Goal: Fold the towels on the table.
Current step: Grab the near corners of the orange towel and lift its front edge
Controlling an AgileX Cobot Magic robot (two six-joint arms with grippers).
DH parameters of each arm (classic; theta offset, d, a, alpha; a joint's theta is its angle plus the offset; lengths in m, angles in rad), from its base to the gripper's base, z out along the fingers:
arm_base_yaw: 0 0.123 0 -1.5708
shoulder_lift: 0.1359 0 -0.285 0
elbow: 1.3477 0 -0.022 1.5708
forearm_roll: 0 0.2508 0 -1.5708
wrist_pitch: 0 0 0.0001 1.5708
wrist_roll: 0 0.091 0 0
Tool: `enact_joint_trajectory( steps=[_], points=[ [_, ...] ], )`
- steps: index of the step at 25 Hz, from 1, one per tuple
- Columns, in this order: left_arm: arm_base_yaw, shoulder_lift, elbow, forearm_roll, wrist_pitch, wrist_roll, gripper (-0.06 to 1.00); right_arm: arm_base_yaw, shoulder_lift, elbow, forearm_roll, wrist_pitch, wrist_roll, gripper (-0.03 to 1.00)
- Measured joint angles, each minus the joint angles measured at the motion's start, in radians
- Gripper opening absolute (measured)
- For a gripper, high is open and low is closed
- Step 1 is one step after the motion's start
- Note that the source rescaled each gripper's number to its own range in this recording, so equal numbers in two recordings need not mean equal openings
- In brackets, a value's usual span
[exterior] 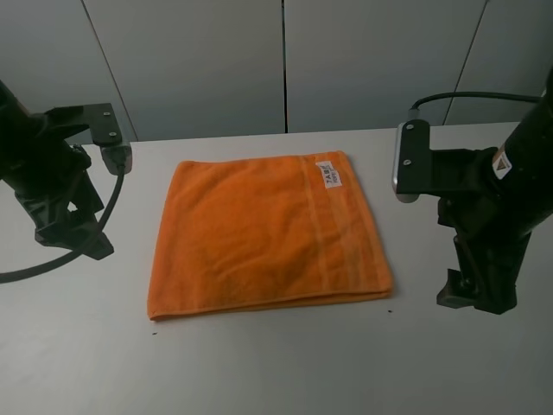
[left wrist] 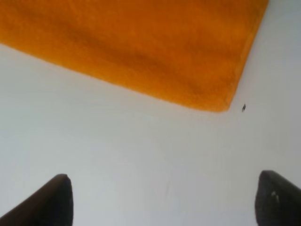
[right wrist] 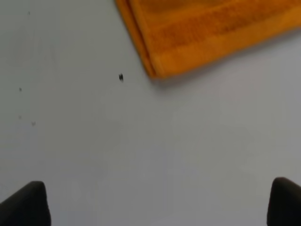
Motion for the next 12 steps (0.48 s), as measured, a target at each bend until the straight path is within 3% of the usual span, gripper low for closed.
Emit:
enact_joint_trajectory(
  steps=[3, 5, 12],
  points=[
    [-0.079, 0.047, -0.002, 0.112, 0.000, 0.031, 1.00, 0.009, 0.121, -0.021, 0.000, -0.047, -0.032, 1.00],
    [-0.110, 0.065, -0.002, 0.142, -0.007, 0.040, 1.00, 0.009, 0.177, -0.023, 0.007, -0.061, -0.079, 1.00],
    [-0.122, 0.107, -0.002, 0.107, -0.075, 0.050, 1.00, 0.009, 0.223, -0.027, 0.160, -0.165, -0.328, 1.00]
  ],
)
